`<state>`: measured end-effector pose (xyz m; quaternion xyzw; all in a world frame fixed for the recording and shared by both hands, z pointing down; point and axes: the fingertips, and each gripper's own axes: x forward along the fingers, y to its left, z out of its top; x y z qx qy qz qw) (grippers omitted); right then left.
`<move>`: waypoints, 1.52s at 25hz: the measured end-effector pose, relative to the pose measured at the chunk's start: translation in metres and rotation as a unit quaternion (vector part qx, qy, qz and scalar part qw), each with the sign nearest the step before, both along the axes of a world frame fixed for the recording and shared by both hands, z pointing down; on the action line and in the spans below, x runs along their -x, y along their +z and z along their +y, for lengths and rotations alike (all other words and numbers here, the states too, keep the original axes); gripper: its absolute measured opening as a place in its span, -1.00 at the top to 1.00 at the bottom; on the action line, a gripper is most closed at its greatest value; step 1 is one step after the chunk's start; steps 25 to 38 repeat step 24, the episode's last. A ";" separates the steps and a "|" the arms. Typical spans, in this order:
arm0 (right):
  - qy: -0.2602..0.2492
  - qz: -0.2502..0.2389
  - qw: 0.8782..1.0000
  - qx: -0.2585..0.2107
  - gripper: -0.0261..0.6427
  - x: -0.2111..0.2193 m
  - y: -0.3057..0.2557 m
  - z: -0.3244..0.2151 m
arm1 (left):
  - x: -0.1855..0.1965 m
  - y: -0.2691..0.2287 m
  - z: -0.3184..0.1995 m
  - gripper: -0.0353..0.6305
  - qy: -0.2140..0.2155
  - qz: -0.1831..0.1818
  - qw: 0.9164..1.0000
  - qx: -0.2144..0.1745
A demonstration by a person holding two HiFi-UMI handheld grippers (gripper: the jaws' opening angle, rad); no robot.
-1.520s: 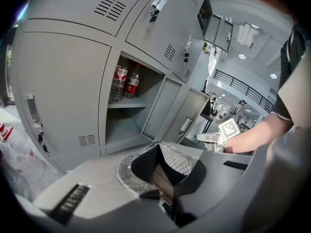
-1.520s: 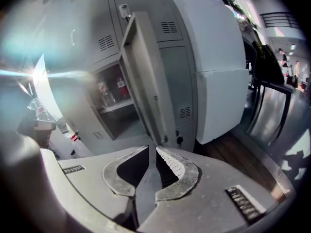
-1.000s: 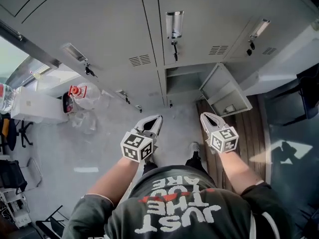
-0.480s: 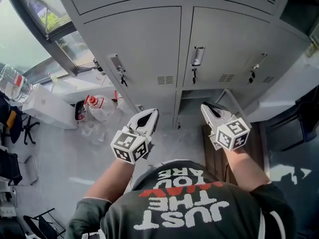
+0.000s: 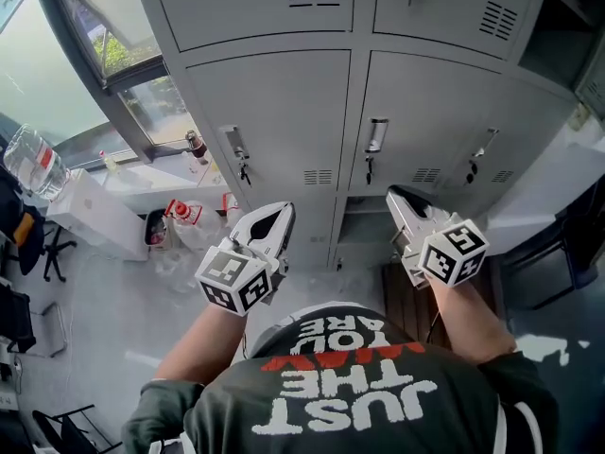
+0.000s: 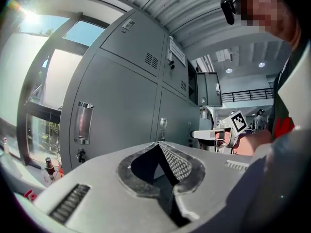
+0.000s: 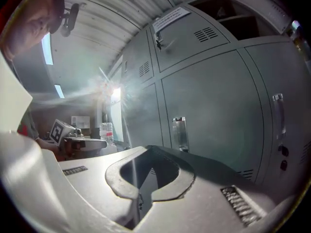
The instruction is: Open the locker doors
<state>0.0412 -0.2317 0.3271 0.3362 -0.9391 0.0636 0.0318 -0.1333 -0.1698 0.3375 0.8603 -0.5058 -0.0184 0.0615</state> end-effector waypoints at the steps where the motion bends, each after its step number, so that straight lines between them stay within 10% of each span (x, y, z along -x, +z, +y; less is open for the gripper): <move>1: -0.001 0.001 1.000 -0.001 0.82 0.000 -0.001 0.000 | -0.001 -0.001 0.000 0.88 0.001 -0.001 1.000 -0.001; 38: 0.000 0.017 1.000 -0.001 0.82 -0.003 0.006 -0.001 | -0.006 -0.003 0.001 0.88 0.008 -0.001 1.000 0.002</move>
